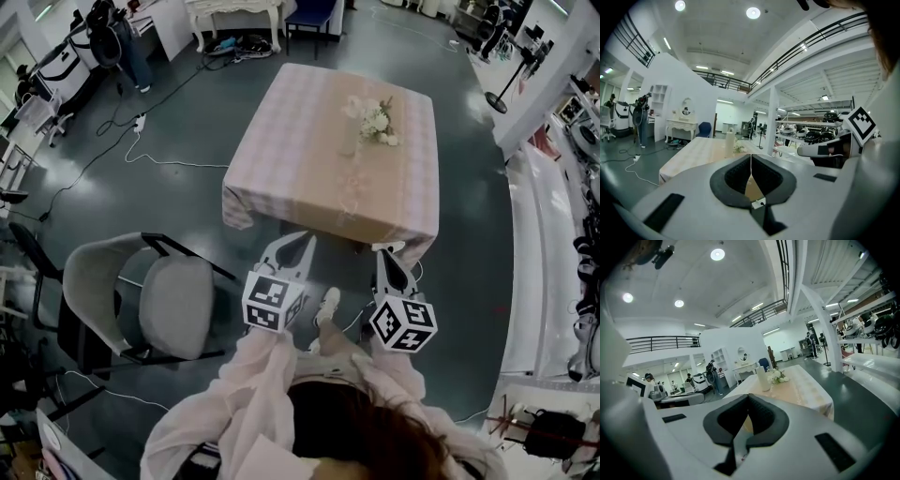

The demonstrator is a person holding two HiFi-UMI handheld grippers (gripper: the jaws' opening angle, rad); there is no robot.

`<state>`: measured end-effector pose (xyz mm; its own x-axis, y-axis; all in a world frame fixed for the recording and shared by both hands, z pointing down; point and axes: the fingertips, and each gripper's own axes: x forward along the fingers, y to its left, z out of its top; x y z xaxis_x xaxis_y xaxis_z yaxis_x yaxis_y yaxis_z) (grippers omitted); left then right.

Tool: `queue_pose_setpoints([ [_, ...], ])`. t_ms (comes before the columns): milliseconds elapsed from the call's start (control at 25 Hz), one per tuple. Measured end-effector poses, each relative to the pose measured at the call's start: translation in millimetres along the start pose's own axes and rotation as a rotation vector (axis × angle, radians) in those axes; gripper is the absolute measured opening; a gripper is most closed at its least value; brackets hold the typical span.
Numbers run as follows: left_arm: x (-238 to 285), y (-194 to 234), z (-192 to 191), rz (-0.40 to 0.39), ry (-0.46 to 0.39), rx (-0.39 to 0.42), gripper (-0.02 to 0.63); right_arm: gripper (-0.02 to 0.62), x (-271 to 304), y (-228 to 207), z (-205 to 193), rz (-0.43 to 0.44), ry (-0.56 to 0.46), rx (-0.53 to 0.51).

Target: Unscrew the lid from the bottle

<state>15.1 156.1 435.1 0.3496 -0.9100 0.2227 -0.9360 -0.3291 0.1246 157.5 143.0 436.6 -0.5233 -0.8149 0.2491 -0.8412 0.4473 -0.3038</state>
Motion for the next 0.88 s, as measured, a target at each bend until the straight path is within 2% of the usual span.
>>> queue_pose_setpoints([
  [520,82.1,54.6,27.9,0.049,-0.003,0.007,0.029,0.012,104.6,-19.4,41.9,0.069,0.014,-0.027],
  [880,157.5,78.2,43.3,0.048,0.002,0.0,0.029,0.012,164.6,-60.6,67.4,0.06,0.021,-0.025],
])
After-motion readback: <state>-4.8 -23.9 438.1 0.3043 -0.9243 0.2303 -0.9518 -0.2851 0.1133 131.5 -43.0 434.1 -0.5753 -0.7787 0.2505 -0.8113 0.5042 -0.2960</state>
